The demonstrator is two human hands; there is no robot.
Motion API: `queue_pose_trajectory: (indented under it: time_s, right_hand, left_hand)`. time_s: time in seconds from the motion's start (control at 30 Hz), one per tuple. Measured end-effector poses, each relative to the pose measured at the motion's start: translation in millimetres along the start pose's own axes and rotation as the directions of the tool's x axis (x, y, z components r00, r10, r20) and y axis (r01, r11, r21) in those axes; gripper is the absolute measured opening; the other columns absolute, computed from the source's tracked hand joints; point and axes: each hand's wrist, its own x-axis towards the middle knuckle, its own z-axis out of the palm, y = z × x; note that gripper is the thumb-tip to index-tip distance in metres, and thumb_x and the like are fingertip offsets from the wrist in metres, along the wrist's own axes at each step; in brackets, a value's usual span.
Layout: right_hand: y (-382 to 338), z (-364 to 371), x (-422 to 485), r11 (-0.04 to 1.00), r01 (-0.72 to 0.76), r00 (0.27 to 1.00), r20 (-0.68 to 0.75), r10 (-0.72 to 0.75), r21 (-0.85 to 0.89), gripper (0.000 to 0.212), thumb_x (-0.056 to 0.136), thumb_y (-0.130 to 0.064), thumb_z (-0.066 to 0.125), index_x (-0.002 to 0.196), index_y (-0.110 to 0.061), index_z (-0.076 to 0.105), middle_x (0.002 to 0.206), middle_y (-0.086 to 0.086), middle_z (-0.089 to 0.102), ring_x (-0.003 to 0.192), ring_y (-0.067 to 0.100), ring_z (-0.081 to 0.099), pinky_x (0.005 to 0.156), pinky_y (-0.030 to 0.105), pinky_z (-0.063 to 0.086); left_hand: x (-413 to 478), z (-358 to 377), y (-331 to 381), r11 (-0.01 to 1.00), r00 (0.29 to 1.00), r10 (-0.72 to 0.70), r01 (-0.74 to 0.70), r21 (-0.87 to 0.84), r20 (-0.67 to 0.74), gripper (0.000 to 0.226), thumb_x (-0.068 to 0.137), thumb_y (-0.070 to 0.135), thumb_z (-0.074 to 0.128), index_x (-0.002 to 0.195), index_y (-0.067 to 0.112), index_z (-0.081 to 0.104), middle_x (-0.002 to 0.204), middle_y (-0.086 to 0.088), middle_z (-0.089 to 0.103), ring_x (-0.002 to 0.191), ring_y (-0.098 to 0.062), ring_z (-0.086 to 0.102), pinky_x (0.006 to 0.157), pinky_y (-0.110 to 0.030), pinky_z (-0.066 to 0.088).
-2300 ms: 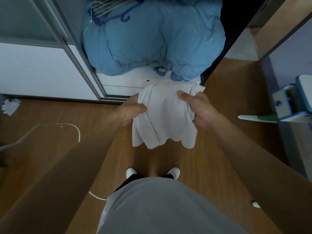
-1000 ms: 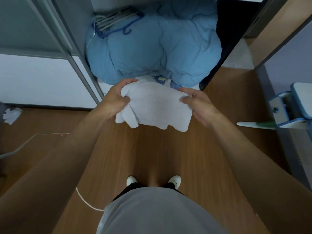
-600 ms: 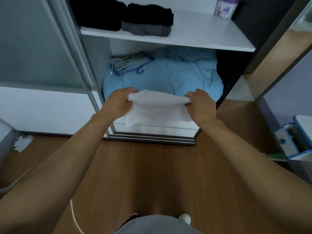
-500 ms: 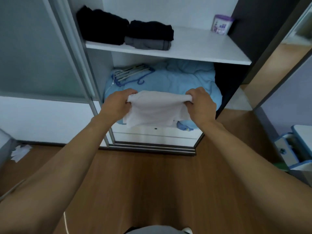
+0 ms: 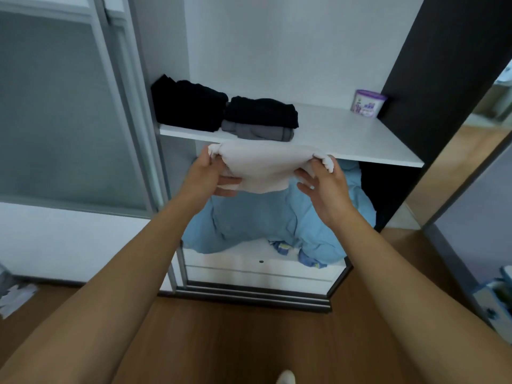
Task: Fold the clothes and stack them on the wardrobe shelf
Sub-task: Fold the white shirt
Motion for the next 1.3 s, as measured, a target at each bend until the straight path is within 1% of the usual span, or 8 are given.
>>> queue_pose_trajectory:
  time_s: [0.13,0.33,0.47,0.67,0.83,0.97,1.13,1.3]
  right_hand:
    - [0,1,48,0.888,-0.058,0.997,0.073,0.027,0.457,0.018,0.078,0.005,0.04,0.081,-0.007,0.053,0.104,0.018,0.062,0.106,0.034,0.053,0.105,0.045,0.044]
    - [-1,3,152,0.859,-0.117,0.993,0.035,0.115,0.499,0.018,0.082,-0.005,0.049,0.076,-0.006,0.066,0.101,0.016,0.071,0.094,0.03,0.067,0.078,0.031,0.055]
    - [-18,10,239,0.989,0.044,0.999,0.0,-0.045,0.14,0.044,0.08,0.018,0.042,0.08,-0.013,0.072,0.102,0.007,0.071,0.1,0.023,0.063,0.08,0.034,0.048]
    - [-34,11,366,0.939,0.205,0.976,-0.021,-0.219,-0.276,0.042,0.078,0.01,0.047,0.09,-0.02,0.073,0.104,-0.003,0.073,0.086,0.01,0.066,0.07,0.02,0.051]
    - [14,-8,413,0.388,0.002,0.992,0.05,0.113,-0.922,0.016,0.087,-0.012,0.057,0.093,-0.007,0.071,0.096,0.012,0.068,0.089,0.029,0.065,0.077,0.033,0.053]
    - [28,16,431,0.359,0.07,0.997,0.052,-0.059,-0.931,0.04,0.093,-0.036,0.045,0.129,-0.022,0.055,0.129,0.012,0.05,0.119,0.034,0.05,0.104,0.049,0.042]
    - [68,38,441,0.216,0.097,0.994,0.107,0.033,-0.972,0.051,0.099,-0.051,0.03,0.144,-0.029,0.039,0.153,0.005,0.037,0.14,0.031,0.03,0.11,0.053,0.031]
    - [62,36,459,0.058,-0.168,0.984,-0.163,0.076,-0.984,0.07,0.093,-0.059,0.016,0.142,-0.019,0.045,0.148,0.011,0.044,0.138,0.034,0.034,0.111,0.064,0.018]
  left_hand:
    - [51,2,0,0.892,1.0,-0.025,0.027,-0.451,0.012,0.021,0.092,0.004,0.034,0.087,0.01,0.053,0.098,-0.009,0.068,0.094,-0.031,0.068,0.076,-0.042,0.059]
    - [152,9,14,0.819,1.0,-0.022,0.005,-0.574,-0.022,0.034,0.091,0.029,0.045,0.069,0.009,0.063,0.072,-0.007,0.058,0.069,-0.022,0.053,0.065,-0.031,0.047]
    - [234,23,39,0.956,0.994,-0.018,-0.015,-0.292,-0.11,0.026,0.092,0.019,0.066,0.067,0.016,0.062,0.068,0.0,0.066,0.067,-0.017,0.063,0.056,-0.024,0.051]
    - [358,21,58,0.993,0.948,0.102,-0.115,-0.026,-0.303,0.024,0.085,-0.007,0.061,0.086,0.016,0.061,0.073,-0.003,0.058,0.056,-0.014,0.056,0.053,-0.024,0.047]
    - [414,18,16,0.696,0.942,0.128,0.138,0.704,-0.311,0.021,0.083,0.018,0.065,0.103,0.008,0.065,0.101,-0.01,0.064,0.088,-0.023,0.063,0.082,-0.03,0.053]
    - [434,33,0,0.499,0.969,0.248,-0.135,0.856,0.009,0.044,0.098,0.033,0.05,0.141,0.024,0.048,0.15,-0.003,0.044,0.133,-0.024,0.046,0.112,-0.04,0.038]
    - [458,20,-21,0.417,0.998,0.047,-0.064,0.907,0.049,0.045,0.106,0.033,0.026,0.142,0.023,0.051,0.146,-0.004,0.051,0.134,-0.027,0.046,0.11,-0.046,0.039]
    - [458,18,-8,0.291,0.997,0.034,-0.075,0.954,0.068,0.047,0.105,0.036,0.025,0.14,0.017,0.05,0.148,-0.01,0.045,0.13,-0.033,0.047,0.108,-0.05,0.039]
